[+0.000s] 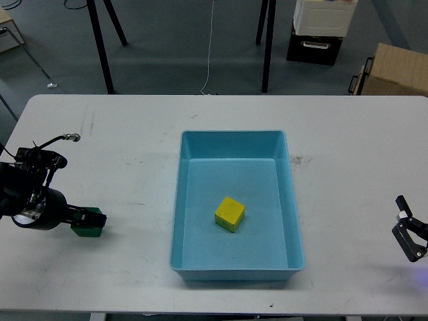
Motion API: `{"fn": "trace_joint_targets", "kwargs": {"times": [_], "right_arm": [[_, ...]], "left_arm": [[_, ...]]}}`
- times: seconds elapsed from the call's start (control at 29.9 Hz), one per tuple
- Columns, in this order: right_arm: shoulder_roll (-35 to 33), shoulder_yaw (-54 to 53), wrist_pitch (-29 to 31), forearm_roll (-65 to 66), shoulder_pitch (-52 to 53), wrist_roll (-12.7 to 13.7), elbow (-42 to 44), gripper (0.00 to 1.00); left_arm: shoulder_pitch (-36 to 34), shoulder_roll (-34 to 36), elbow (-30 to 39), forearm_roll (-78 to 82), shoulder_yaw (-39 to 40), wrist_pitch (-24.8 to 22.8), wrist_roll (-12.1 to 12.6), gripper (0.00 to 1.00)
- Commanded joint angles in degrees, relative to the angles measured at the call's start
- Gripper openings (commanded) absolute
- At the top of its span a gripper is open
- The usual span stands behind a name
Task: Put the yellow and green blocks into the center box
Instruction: 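Lower the left gripper onto the green cube and close it, then lift the green cube and carry it over the blue tray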
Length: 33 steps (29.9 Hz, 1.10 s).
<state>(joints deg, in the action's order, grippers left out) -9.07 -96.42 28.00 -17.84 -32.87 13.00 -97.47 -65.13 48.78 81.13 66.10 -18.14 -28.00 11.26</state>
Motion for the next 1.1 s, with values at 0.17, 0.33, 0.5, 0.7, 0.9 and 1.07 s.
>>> {"fn": "trace_joint_targets", "kwargs": {"times": [0.17,0.33,0.5,0.7,0.9,1.07], "right_arm": [[-0.16,-0.26,0.00,0.00,-0.53,0.00,-0.01,1.00],[-0.16,-0.17,0.00,0.00,-0.61,0.00,-0.01,1.00],[-0.16,-0.17,0.00,0.00,-0.70,0.00,-0.01,1.00],[-0.16,0.00,0.00,0.00,-0.70,0.00,-0.01,1.00],[-0.16,-0.09,0.00,0.00,-0.70,0.00,-0.01,1.00],[-0.07,-0.35,0.00,0.00,-0.70,-0.17,-0.01,1.00]], "left_arm": [[2.29,0.00,0.17,2.10,3.02,0.00,0.61,0.68],[2.37,0.09,0.43,5.96,3.02,0.00,1.48,0.02],[1.41,1.05,2.80,4.74,5.03,0.00,1.22,0.02],[-5.43,2.90,3.51,-0.44,11.28,0.00,1.05,0.01],[-16.07,-2.36,2.98,-5.10,10.41,0.00,0.78,0.01],[-23.19,-10.70,0.53,-8.88,5.40,0.00,0.69,0.01]]}}
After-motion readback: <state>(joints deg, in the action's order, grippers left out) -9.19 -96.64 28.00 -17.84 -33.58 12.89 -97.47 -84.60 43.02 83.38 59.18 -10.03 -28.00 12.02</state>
